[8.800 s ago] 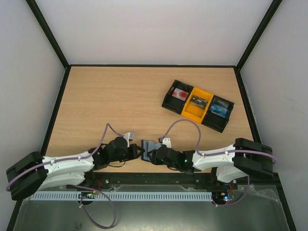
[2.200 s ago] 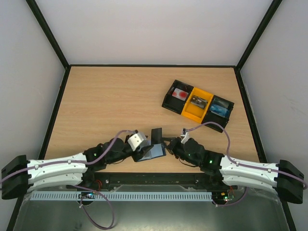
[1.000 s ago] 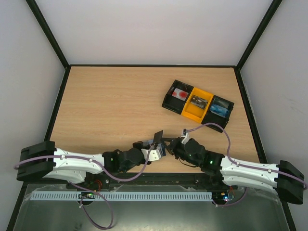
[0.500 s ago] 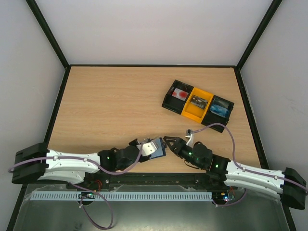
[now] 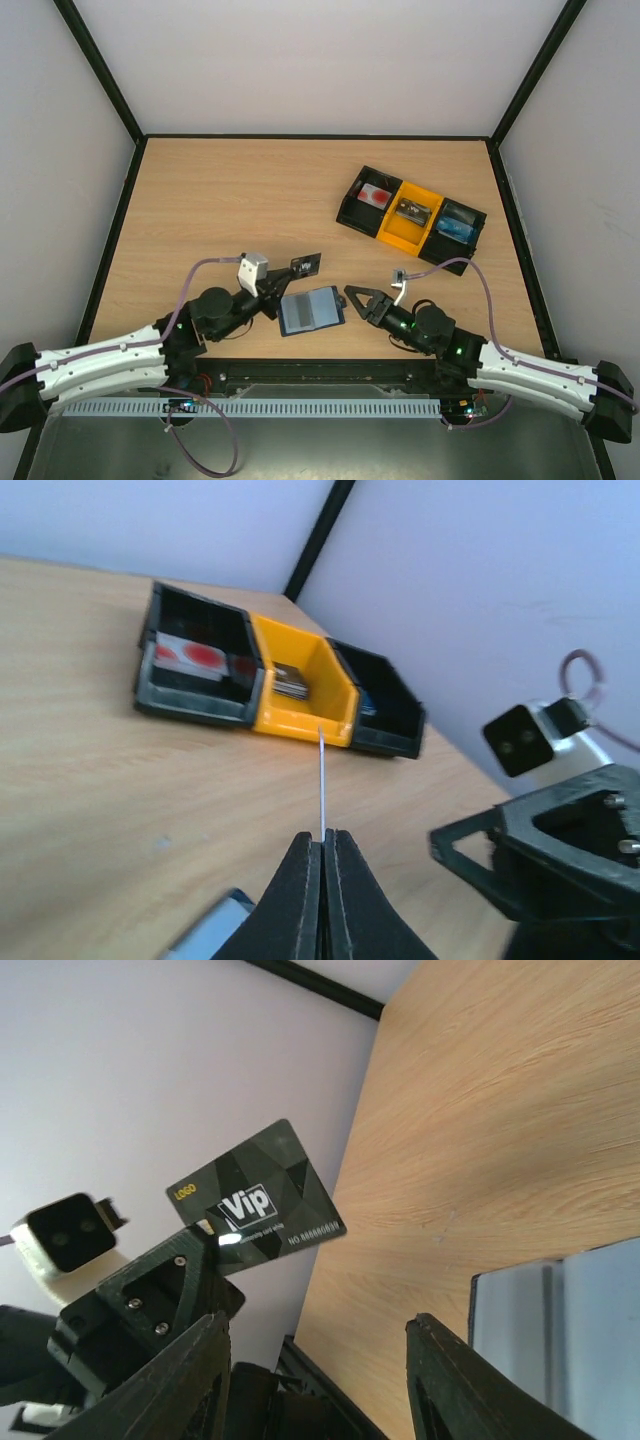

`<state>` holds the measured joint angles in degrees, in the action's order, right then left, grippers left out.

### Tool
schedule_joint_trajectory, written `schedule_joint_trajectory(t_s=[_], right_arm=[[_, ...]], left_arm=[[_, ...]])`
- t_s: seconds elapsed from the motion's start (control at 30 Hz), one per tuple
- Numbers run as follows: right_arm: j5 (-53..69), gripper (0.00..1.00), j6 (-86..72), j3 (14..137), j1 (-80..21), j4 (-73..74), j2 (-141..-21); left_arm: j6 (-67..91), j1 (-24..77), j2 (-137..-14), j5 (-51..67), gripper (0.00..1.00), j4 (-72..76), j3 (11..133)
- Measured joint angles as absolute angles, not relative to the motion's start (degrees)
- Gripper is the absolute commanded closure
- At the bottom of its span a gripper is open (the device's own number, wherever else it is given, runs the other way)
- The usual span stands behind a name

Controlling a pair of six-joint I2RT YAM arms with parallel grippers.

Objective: Take the credit cards out of the card holder

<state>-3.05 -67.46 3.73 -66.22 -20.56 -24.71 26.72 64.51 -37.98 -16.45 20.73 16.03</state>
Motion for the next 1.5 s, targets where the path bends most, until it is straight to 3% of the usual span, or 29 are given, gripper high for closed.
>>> schedule_joint_trajectory(t_s=[0.33, 0.47, 0.97, 1.27, 1.4, 1.5], right_arm=[[5.9, 0.59, -66.8, 3.7, -66.2, -34.2, -36.1], [7.8, 0.67, -67.6, 3.7, -66.2, -37.3, -37.1], [6.7, 0.64, -69.8, 3.6, -66.2, -38.2, -34.9], [6.7, 0.96, -70.8, 3.5, -66.2, -38.8, -35.7], [6.5, 0.98, -71.1, 3.3, -66.2, -39.4, -34.9], [6.4, 0.98, -71.2, 3.2, -66.2, -39.7, -34.4]], left_arm=[[48.4, 64.3, -33.2, -10.0, 0.97, 23.5, 12.6], [53.9, 64.3, -33.3, -8.3, 0.97, 26.3, 10.3], [61.1, 64.3, -34.6, -5.0, 0.97, 31.1, 9.7], [63.2, 64.3, -37.2, -2.7, 0.97, 35.2, 9.3], [63.8, 64.3, -37.5, -2.3, 0.97, 36.1, 9.2], [64.1, 64.3, -37.5, -2.3, 0.90, 36.4, 8.9]])
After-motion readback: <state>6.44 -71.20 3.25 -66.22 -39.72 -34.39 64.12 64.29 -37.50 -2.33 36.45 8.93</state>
